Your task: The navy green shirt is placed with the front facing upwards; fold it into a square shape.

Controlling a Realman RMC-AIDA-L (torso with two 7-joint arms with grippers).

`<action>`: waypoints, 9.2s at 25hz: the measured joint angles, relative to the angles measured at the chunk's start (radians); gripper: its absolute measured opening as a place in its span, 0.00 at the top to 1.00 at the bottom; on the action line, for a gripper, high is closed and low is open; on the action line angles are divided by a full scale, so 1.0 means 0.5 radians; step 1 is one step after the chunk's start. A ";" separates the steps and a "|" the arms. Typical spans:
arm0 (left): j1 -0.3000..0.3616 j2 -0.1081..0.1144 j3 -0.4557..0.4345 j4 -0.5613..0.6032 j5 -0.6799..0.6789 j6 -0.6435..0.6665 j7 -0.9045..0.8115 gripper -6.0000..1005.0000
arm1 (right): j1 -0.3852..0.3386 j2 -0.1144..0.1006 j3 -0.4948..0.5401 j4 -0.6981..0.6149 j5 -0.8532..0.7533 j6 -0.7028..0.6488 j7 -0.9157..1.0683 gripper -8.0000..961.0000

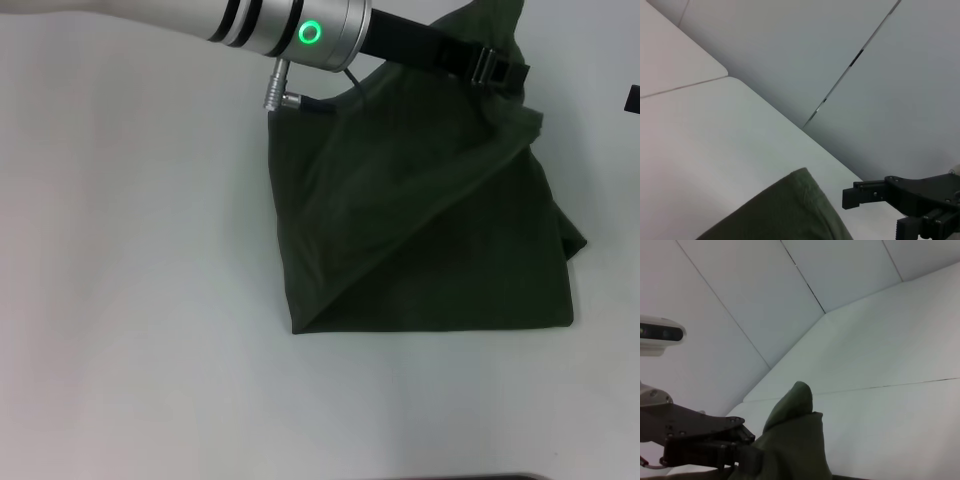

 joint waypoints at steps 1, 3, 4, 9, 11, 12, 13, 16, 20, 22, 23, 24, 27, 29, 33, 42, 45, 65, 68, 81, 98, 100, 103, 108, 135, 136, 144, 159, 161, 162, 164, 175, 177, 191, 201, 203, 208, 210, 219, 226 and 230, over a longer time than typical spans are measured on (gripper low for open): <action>-0.002 -0.001 0.000 -0.001 0.000 -0.002 -0.001 0.98 | 0.000 0.000 0.000 0.000 0.000 0.000 0.000 0.05; -0.013 -0.001 0.002 -0.015 -0.002 -0.018 -0.007 0.98 | 0.000 0.000 0.000 0.000 0.000 0.000 0.000 0.05; -0.018 -0.002 0.003 -0.024 -0.007 -0.023 -0.009 0.98 | 0.000 0.000 0.000 0.000 0.000 0.000 0.000 0.05; -0.019 -0.003 0.052 -0.071 -0.174 -0.031 0.081 0.98 | 0.000 0.000 0.003 0.000 0.000 0.003 0.000 0.05; -0.012 -0.004 0.106 -0.074 -0.233 -0.045 0.130 0.98 | 0.002 0.000 0.008 0.000 0.000 0.006 0.000 0.05; -0.010 -0.005 0.127 -0.074 -0.250 -0.056 0.142 0.98 | 0.004 0.000 0.009 0.000 0.000 0.007 0.000 0.05; -0.007 -0.005 0.146 -0.076 -0.259 -0.072 0.146 0.98 | 0.005 0.000 0.009 0.000 0.000 0.008 0.000 0.05; 0.008 -0.003 0.153 -0.074 -0.272 -0.090 0.155 0.89 | 0.010 0.000 0.009 0.000 0.000 0.010 0.000 0.05; 0.052 0.002 0.131 -0.058 -0.288 -0.118 0.179 0.74 | 0.013 0.004 0.009 0.000 0.000 0.012 0.000 0.05; 0.082 0.003 0.126 -0.034 -0.290 -0.143 0.186 0.64 | 0.015 0.007 0.006 0.000 0.000 0.017 0.000 0.05; 0.099 0.004 0.125 -0.018 -0.290 -0.159 0.191 0.59 | 0.016 0.008 0.003 0.000 0.000 0.023 0.000 0.05; 0.120 0.004 0.119 0.004 -0.293 -0.172 0.203 0.55 | 0.016 0.010 -0.001 0.000 0.000 0.030 0.000 0.05; 0.179 0.004 0.110 0.063 -0.309 -0.185 0.254 0.48 | 0.016 0.009 -0.008 0.000 -0.004 0.067 0.019 0.05; 0.202 0.005 0.110 0.077 -0.314 -0.184 0.275 0.43 | 0.013 0.001 -0.012 0.000 -0.033 0.124 0.076 0.05; 0.337 0.012 0.103 0.140 -0.319 -0.183 0.412 0.34 | 0.024 -0.011 -0.014 0.000 -0.148 0.225 0.230 0.05; 0.613 0.010 -0.010 0.197 -0.339 -0.120 0.718 0.08 | 0.113 0.031 -0.016 0.022 -0.260 0.318 0.370 0.05; 0.664 0.012 -0.045 0.185 -0.329 -0.077 0.783 0.06 | 0.125 0.048 -0.017 0.020 -0.261 0.338 0.355 0.05; 0.786 0.007 -0.105 0.083 -0.344 0.053 0.974 0.07 | 0.266 0.193 -0.245 0.057 -0.267 0.608 0.289 0.36; 0.787 0.004 -0.100 0.075 -0.344 0.054 0.990 0.07 | 0.307 0.221 -0.274 0.105 -0.267 0.676 0.250 0.49; 0.776 0.005 -0.099 0.070 -0.365 0.053 1.028 0.07 | 0.382 0.245 -0.361 0.249 -0.267 0.877 0.189 0.98; 0.790 0.009 -0.101 -0.001 -0.493 0.040 1.107 0.07 | 0.395 0.289 -0.597 0.390 -0.261 1.211 0.216 0.99; 0.790 0.009 -0.102 -0.010 -0.495 0.039 1.121 0.07 | 0.381 0.294 -0.588 0.365 -0.249 1.190 0.208 0.99; 0.790 0.008 -0.103 -0.019 -0.499 0.039 1.138 0.07 | 0.352 0.301 -0.580 0.285 -0.192 1.092 0.187 0.99; 0.791 0.008 -0.114 -0.024 -0.501 0.004 1.171 0.07 | 0.332 0.301 -0.580 0.183 -0.121 0.888 0.167 0.99; 0.816 0.010 -0.252 -0.058 -0.512 -0.023 1.186 0.07 | 0.299 0.344 -0.676 0.269 -0.412 0.839 0.051 0.99; 0.815 0.011 -0.252 -0.059 -0.514 -0.023 1.186 0.07 | 0.299 0.347 -0.674 0.263 -0.412 0.836 0.044 0.99; 0.809 0.013 -0.257 -0.046 -0.517 -0.022 1.186 0.07 | 0.285 0.353 -0.662 0.110 -0.295 0.637 0.001 0.99; 0.795 0.011 -0.263 -0.038 -0.518 -0.028 1.188 0.07 | 0.462 0.409 -0.780 0.250 -0.279 0.473 -0.131 0.99; 0.795 0.011 -0.264 -0.037 -0.518 -0.039 1.188 0.07 | 0.479 0.411 -0.798 0.291 -0.279 0.477 -0.151 0.99; 0.796 0.011 -0.264 -0.037 -0.518 -0.044 1.188 0.07 | 0.484 0.412 -0.808 0.304 -0.279 0.480 -0.156 0.99; 0.796 0.012 -0.264 -0.037 -0.518 -0.051 1.188 0.07 | 0.492 0.412 -0.828 0.322 -0.279 0.497 -0.157 0.99; 0.794 0.015 -0.264 -0.042 -0.518 -0.052 1.191 0.07 | 0.567 0.411 -1.030 0.473 -0.288 0.816 -0.043 0.99; 0.796 0.016 -0.264 -0.045 -0.518 -0.052 1.200 0.07 | 0.568 0.411 -1.036 0.474 -0.283 0.825 -0.031 0.99; 0.805 0.017 -0.304 -0.012 -0.518 -0.027 1.215 0.07 | 0.357 0.380 -0.977 0.228 0.010 0.658 -0.144 0.99; 0.793 0.011 -0.302 -0.006 -0.522 -0.025 1.215 0.07 | 0.128 0.242 -0.528 0.162 0.024 0.618 -0.075 0.99; 0.790 0.011 -0.301 -0.006 -0.522 -0.024 1.214 0.07 | 0.118 0.223 -0.482 0.166 0.024 0.608 -0.045 0.99; 0.789 0.012 -0.305 -0.007 -0.523 -0.024 1.214 0.07 | 0.089 0.169 -0.372 0.160 0.019 0.534 0.055 0.99; 0.790 0.014 -0.301 -0.008 -0.524 -0.024 1.214 0.07 | 0.088 0.145 -0.371 0.151 -0.003 0.529 0.154 0.95; 0.790 0.017 -0.295 -0.004 -0.524 -0.008 1.222 0.07 | 0.119 0.030 -0.372 0.140 -0.178 0.547 0.652 0.60; 0.805 0.017 -0.295 -0.005 -0.524 0.002 1.254 0.07 | 0.120 0.009 -0.365 0.132 -0.245 0.561 0.838 0.27; 0.808 0.017 -0.291 -0.005 -0.524 0.008 1.260 0.07 | 0.122 0.023 -0.372 0.136 -0.247 0.631 0.847 0.21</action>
